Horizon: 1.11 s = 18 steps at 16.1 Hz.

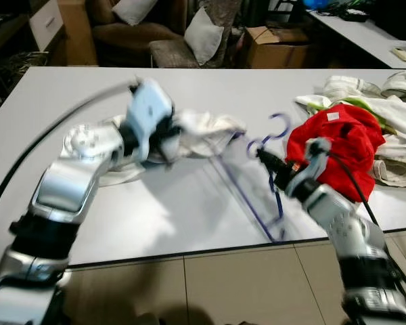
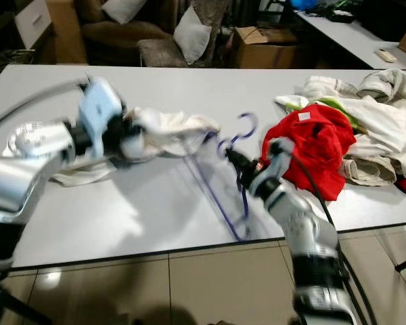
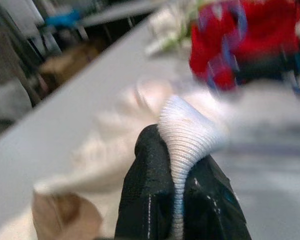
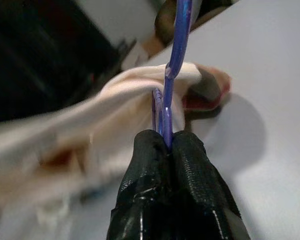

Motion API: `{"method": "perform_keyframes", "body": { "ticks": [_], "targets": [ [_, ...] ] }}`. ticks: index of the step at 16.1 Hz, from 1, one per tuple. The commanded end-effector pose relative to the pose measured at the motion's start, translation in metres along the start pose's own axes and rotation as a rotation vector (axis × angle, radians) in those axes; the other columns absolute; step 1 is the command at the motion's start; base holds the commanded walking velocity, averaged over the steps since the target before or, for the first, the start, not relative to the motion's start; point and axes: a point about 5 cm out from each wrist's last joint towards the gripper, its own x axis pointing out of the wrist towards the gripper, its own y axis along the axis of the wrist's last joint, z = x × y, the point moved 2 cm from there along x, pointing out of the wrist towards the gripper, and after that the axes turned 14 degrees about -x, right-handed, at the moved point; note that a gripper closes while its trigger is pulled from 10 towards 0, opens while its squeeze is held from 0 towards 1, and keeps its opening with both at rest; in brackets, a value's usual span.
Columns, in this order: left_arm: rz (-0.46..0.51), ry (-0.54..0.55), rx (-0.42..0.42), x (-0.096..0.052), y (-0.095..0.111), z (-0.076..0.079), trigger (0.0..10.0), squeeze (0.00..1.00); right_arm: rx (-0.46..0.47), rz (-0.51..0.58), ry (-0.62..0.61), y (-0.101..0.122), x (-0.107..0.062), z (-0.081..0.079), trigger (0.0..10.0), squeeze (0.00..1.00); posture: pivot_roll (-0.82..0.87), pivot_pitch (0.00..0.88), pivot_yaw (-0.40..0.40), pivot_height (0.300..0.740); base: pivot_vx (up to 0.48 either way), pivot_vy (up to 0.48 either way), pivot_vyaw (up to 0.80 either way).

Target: Hang hanger

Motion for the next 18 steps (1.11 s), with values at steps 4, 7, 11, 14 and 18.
{"method": "perform_keyframes", "body": {
  "ticks": [4,7,11,14,18],
  "targets": [
    [-0.114,0.051,0.012,0.000,-0.026,-0.005,0.0,0.00,0.305,0.171,0.048,0.029,0.015,-0.008,10.0,0.00,-0.05,0.000,-0.052,0.740,0.000,0.000,0.00],
    [-0.092,-0.097,0.031,0.004,-0.032,0.021,0.0,0.00,0.456,0.224,0.102,0.036,0.031,-0.021,10.0,0.00,-0.05,0.000,-0.057,0.740,0.000,0.000,0.00],
    [-0.041,-0.234,0.034,0.008,-0.027,0.049,0.0,0.00,0.516,0.285,0.007,0.042,0.046,-0.020,10.0,0.00,-0.04,0.000,-0.061,0.740,0.000,0.000,0.00],
    [0.098,-0.372,-0.104,0.018,-0.009,0.077,0.0,0.00,0.552,0.335,-0.091,0.049,0.063,-0.024,10.0,0.00,-0.05,0.000,-0.063,0.740,0.000,0.000,0.00],
    [0.147,-0.535,-0.211,0.019,0.001,0.101,0.0,0.00,0.608,0.373,-0.164,0.053,0.076,-0.030,10.0,0.00,-0.05,0.000,-0.069,0.740,0.000,0.000,0.00]
  ]
}}
